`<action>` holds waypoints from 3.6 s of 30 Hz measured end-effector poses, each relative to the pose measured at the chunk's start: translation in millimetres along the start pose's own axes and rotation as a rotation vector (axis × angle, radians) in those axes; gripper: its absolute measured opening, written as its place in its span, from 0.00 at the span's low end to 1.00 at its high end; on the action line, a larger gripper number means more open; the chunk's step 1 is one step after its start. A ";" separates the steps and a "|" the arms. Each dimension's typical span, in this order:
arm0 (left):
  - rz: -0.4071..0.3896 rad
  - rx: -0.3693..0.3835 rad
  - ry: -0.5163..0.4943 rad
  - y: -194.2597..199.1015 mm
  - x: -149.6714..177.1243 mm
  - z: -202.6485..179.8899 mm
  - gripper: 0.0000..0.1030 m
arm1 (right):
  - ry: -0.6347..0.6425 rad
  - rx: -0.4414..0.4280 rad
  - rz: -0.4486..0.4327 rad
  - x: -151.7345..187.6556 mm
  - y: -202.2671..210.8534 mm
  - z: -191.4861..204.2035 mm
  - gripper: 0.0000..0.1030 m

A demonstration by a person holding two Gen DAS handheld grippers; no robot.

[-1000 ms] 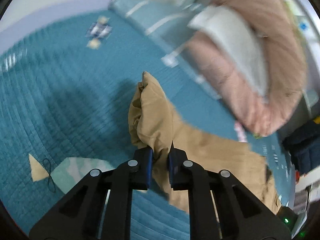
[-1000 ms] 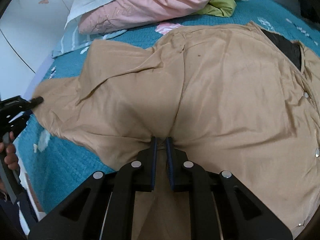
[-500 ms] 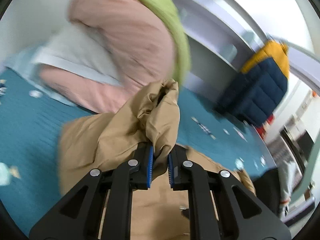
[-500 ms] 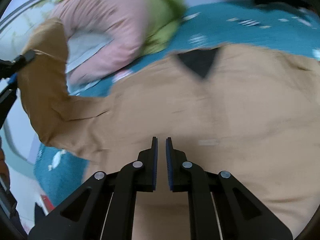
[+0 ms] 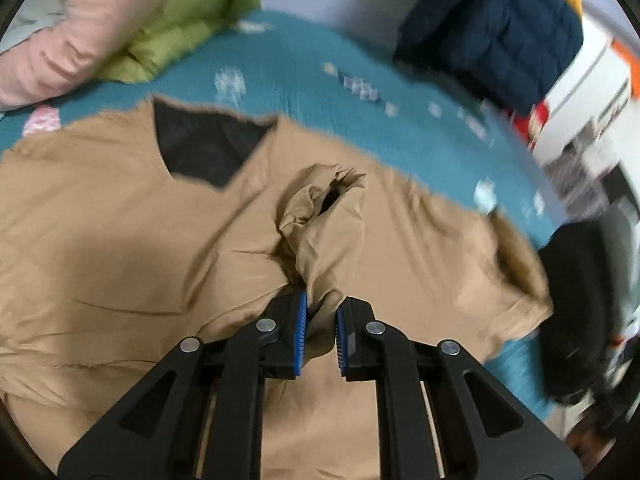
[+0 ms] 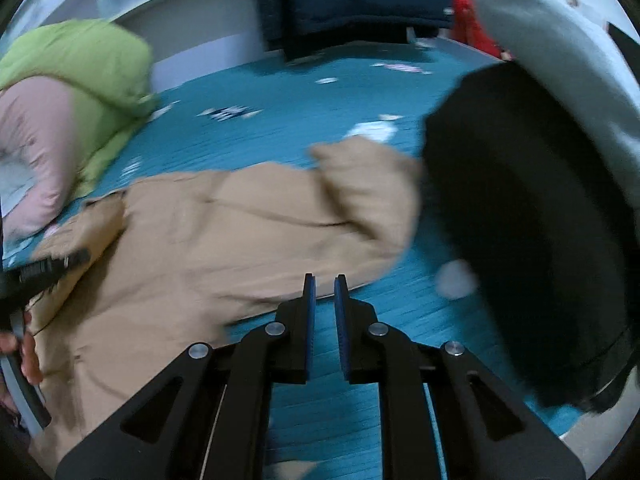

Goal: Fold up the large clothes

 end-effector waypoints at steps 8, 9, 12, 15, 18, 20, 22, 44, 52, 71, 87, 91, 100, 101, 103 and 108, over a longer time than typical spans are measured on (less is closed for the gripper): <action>0.082 0.039 -0.022 -19.2 15.5 -7.3 0.73 | 0.071 0.033 -0.020 -30.4 -12.4 -4.9 0.24; 0.080 0.053 -0.046 -14.7 16.1 -12.4 0.73 | 0.096 0.050 -0.016 -41.0 -18.7 -0.3 0.31; 0.050 0.045 -0.088 -0.8 19.5 -22.2 0.73 | 0.149 0.095 -0.030 -67.5 -31.4 10.2 0.43; 0.008 -0.041 -0.075 20.3 19.7 -18.4 0.82 | 0.185 0.184 0.021 -93.4 -59.9 20.7 0.44; -0.005 -0.201 -0.045 35.5 21.4 2.6 0.84 | 0.223 0.258 0.084 -108.0 -91.9 25.9 0.45; 0.006 -0.288 -0.042 41.2 24.2 20.7 0.84 | 0.229 0.285 0.145 -114.5 -113.4 24.5 0.47; 0.050 -0.326 -0.036 37.3 26.9 35.4 0.84 | 0.204 0.246 0.203 -118.3 -128.2 20.2 0.48; -0.039 -0.277 0.049 104.4 39.0 85.6 0.84 | 0.068 -0.366 -0.264 -112.5 67.3 85.5 0.10; -0.049 -0.321 0.190 141.0 62.8 161.4 0.84 | 0.243 -0.614 -0.159 -52.0 52.8 236.0 0.12; -0.083 -0.311 0.232 169.4 76.3 191.0 0.84 | 0.385 -0.539 0.053 39.0 -20.9 330.3 0.72; 0.001 -0.206 0.064 98.5 14.2 96.9 0.84 | 0.097 -0.309 0.166 -10.1 -44.7 162.9 0.26; 0.170 -0.220 0.117 41.7 15.1 115.3 0.84 | 0.002 -0.301 0.319 -1.3 -88.8 132.7 0.22; 0.101 -0.091 0.122 72.4 7.7 125.0 0.84 | -0.015 -0.395 0.319 -14.3 -74.5 121.3 0.30; 0.075 -0.098 0.120 85.1 2.7 131.4 0.85 | -0.005 -0.399 0.295 -22.0 -67.3 123.0 0.32; 0.044 -0.148 0.131 102.0 -9.5 147.9 0.85 | 0.025 -0.381 0.271 -39.8 -60.8 125.9 0.36; 0.039 -0.280 0.187 115.7 -49.1 204.1 0.85 | 0.083 -0.254 0.238 -85.8 -74.5 126.2 0.40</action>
Point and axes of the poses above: each gripper's, at about its wrist camera, not at the fingertips, and y roughly against the way its jaws point, z to its left, x to its underside, the point moved 1 cm from there along -y, roughly the way its jaws point, and after that the axes turned 9 degrees about z, right-handed, at the moved point
